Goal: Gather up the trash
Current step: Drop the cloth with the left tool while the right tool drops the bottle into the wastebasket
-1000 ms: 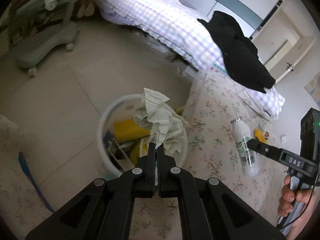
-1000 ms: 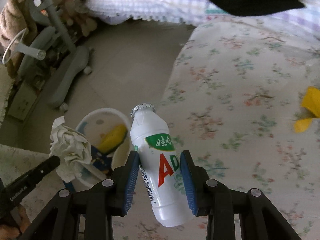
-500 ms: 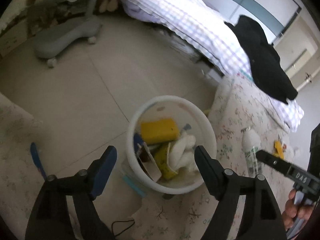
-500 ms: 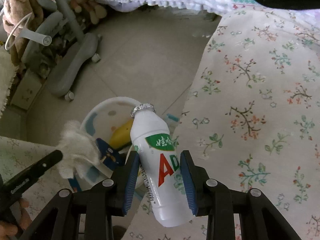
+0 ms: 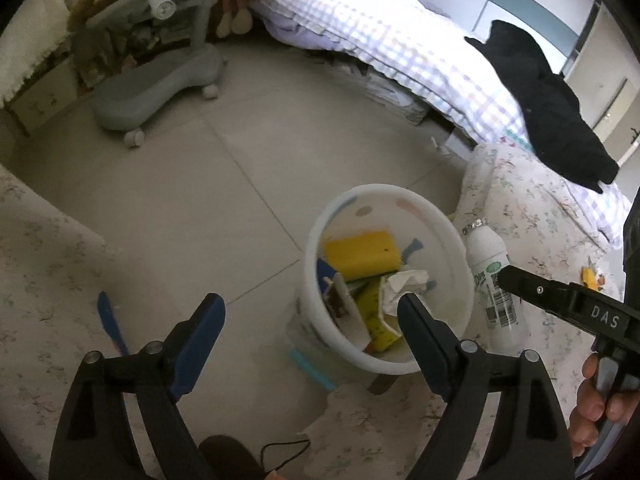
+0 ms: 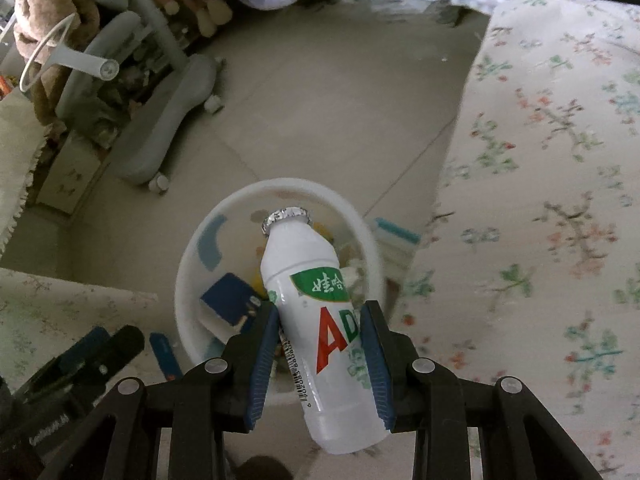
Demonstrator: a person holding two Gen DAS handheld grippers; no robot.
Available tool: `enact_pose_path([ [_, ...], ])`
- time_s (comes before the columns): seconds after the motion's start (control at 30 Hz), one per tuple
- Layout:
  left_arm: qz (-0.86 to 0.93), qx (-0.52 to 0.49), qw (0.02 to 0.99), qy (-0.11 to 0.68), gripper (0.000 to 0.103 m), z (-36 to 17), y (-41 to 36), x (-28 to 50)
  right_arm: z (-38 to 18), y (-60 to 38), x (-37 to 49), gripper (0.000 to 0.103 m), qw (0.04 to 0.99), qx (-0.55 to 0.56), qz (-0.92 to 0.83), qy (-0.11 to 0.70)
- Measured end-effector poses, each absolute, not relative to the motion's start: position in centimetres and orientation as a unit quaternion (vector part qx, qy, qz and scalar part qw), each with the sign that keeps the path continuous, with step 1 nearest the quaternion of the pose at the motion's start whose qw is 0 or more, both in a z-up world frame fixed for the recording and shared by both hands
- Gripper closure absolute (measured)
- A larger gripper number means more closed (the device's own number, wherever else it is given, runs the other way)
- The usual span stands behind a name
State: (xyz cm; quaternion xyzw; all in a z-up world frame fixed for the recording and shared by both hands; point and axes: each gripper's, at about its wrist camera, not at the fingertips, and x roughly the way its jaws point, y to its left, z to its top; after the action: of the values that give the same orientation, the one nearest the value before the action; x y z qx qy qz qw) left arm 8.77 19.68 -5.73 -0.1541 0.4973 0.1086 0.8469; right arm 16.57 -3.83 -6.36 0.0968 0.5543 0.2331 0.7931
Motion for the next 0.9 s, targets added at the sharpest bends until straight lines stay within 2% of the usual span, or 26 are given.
enact_pose_path([
  [0.27,0.131,-0.153,0.843,0.498,0.013,-5.7,21.3,7.7,-7.2,-1.5,16.9,0.063,0.788,0.111,0.251,0.552],
  [0.33,0.132,-0.157,0.841,0.5,0.013,-5.7,21.7,7.5,-7.4,-1.4,17.0,0.05,0.782,0.12,0.255,0.556],
  [0.37,0.132,-0.16,0.84,0.501,0.013,-5.7,21.8,7.4,-7.4,-1.4,17.1,0.048,0.78,0.128,0.257,0.556],
  [0.7,0.117,-0.171,0.844,0.495,0.013,-4.7,21.2,6.7,-5.6,-3.8,16.1,0.045,0.802,0.098,0.226,0.545],
  [0.9,0.101,-0.17,0.847,0.493,0.013,-4.2,19.8,7.0,-3.8,-7.5,15.6,0.038,0.822,0.082,0.198,0.528],
])
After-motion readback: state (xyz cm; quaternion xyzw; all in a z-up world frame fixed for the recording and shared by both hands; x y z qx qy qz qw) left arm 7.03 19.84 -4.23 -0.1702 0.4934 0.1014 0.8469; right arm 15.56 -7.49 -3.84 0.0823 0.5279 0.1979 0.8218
